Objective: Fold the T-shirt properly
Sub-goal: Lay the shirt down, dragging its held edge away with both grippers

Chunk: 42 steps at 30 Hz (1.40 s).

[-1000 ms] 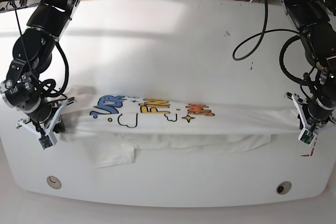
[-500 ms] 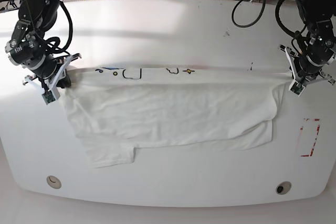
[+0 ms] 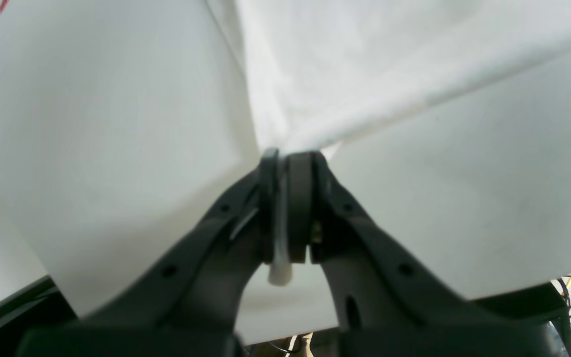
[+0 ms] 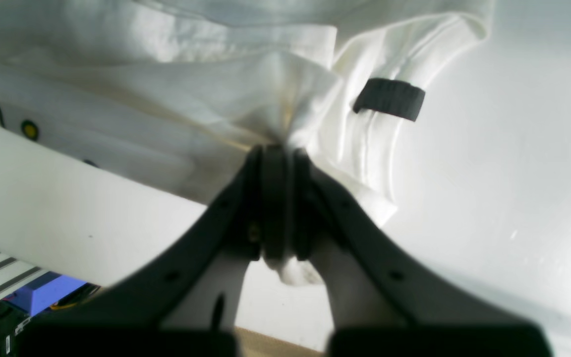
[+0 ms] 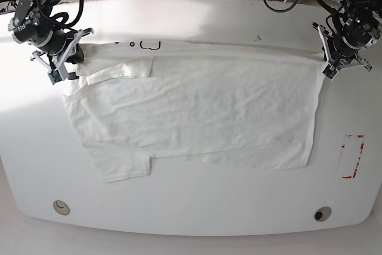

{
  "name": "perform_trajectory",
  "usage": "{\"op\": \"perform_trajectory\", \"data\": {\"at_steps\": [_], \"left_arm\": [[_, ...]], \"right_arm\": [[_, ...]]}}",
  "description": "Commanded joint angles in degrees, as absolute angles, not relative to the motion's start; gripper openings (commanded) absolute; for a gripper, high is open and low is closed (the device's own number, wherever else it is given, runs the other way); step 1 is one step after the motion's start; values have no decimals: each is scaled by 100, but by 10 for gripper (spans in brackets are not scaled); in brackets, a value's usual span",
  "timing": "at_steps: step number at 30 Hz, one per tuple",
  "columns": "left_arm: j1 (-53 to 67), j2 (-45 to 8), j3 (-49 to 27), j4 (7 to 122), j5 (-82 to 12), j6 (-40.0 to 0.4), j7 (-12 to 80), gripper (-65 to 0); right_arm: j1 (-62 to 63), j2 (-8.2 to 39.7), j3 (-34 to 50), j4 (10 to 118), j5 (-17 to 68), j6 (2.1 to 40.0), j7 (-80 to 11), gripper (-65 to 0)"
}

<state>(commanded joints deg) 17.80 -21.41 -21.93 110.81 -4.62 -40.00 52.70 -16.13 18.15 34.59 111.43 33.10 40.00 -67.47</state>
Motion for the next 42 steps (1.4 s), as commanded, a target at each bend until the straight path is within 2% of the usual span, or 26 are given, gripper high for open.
{"op": "perform_trajectory", "data": {"at_steps": [5,11,24,25,27,29,31,33,35,39,42], "left_arm": [[1130,-2167,-2114,10870,-462,-4000,5270,-650],[365,-2378,-1763,10105,-470,-4000,5270,-650],[-822,-2396,-1138,8655,-462,-4000,5270,-650],[-866,-2396,-1086,8611,-453,-4000,5270,-650],[-945,-2396,-989,8541,-453,-4000,5270,-625],[-1024,-2396,-954,8470,-453,-4000,5270,-550],[-1077,-2396,-954,8453,-453,-4000,5270,-414],[-1086,-2396,-954,8462,-453,-4000,5270,-321],[-1095,-2396,-963,8462,-453,-4000,5270,-272],[-1068,-2396,-1033,8725,-497,-4000,5279,-272],[-760,-2396,-1411,9033,-497,-4000,5297,-272]], "right_arm": [[-1516,1851,3451,11073,3310,4000,-6571,-650],[-1077,1859,3442,10457,3310,4000,-6563,-650],[-743,1868,3415,9358,3310,4000,-6114,-637],[-752,1868,3415,9305,3310,4000,-6097,-609],[-752,1877,3433,9209,3301,4000,-6088,-487],[-743,1956,3442,9235,3301,4000,-6088,-357],[-778,2009,3451,9464,3301,4000,-6088,-203],[-840,2026,3459,9745,3319,4000,-6097,-117],[-1024,2035,3538,10088,3336,4000,-6114,-89],[-1358,1938,3899,10607,3345,4000,-6325,-89],[-1578,1754,4154,10703,3327,4000,-6360,-89]]}}
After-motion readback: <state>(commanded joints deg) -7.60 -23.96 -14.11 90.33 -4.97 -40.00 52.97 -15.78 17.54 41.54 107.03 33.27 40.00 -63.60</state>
